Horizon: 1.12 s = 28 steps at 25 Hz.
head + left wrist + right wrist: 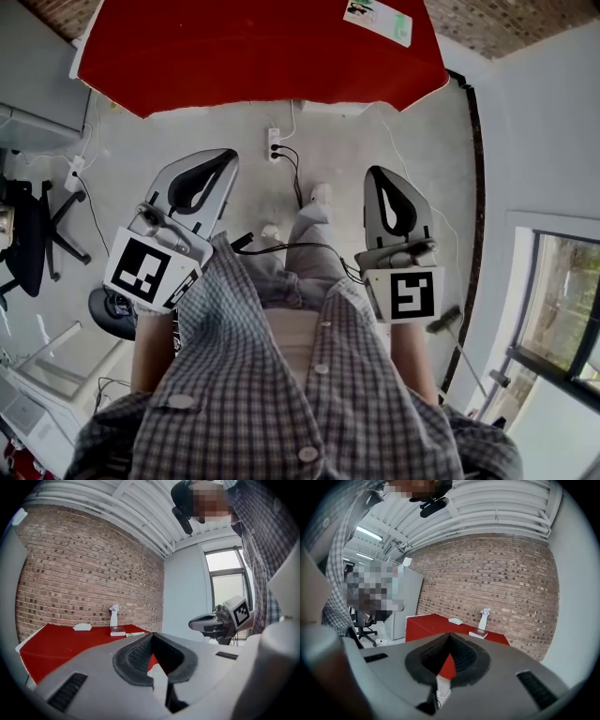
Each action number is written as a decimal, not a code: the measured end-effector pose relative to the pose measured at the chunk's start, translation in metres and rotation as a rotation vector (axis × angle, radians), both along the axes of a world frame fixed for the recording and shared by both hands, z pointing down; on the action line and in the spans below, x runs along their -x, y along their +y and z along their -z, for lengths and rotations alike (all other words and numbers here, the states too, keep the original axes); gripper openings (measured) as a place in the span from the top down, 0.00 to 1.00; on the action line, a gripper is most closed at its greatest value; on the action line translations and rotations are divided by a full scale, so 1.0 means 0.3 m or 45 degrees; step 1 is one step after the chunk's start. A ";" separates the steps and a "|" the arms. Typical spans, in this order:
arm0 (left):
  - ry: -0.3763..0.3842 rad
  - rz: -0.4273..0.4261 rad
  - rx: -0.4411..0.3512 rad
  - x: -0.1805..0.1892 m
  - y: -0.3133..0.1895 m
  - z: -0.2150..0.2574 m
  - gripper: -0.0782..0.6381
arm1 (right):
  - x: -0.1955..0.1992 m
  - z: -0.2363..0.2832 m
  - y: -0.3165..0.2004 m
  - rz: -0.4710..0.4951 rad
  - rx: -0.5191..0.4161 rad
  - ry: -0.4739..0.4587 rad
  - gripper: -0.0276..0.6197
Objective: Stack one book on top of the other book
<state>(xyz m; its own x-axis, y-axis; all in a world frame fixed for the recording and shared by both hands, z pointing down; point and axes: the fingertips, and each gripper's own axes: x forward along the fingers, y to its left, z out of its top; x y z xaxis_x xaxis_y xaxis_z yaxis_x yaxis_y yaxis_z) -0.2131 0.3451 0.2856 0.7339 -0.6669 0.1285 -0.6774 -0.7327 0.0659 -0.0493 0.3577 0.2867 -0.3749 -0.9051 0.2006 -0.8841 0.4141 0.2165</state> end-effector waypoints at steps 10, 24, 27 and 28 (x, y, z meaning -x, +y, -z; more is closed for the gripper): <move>-0.015 0.037 0.011 -0.046 -0.074 0.007 0.88 | -0.053 -0.005 -0.091 0.020 0.019 -0.011 0.95; -0.038 0.073 0.034 -0.258 -0.325 0.002 0.88 | -0.244 -0.047 -0.373 0.075 0.053 -0.057 0.95; -0.019 0.096 0.026 -0.301 -0.392 0.020 0.88 | -0.281 -0.048 -0.439 0.101 0.057 -0.057 0.95; -0.012 0.106 0.022 -0.317 -0.413 0.026 0.88 | -0.297 -0.048 -0.460 0.109 0.060 -0.057 0.95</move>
<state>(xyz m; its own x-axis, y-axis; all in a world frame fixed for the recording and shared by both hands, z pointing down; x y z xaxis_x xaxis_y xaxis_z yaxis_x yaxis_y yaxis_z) -0.1180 0.2211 0.2777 0.6750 -0.7230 0.1473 -0.7363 -0.6728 0.0716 0.0398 0.2197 0.3011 -0.4602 -0.8593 0.2233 -0.8532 0.4975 0.1563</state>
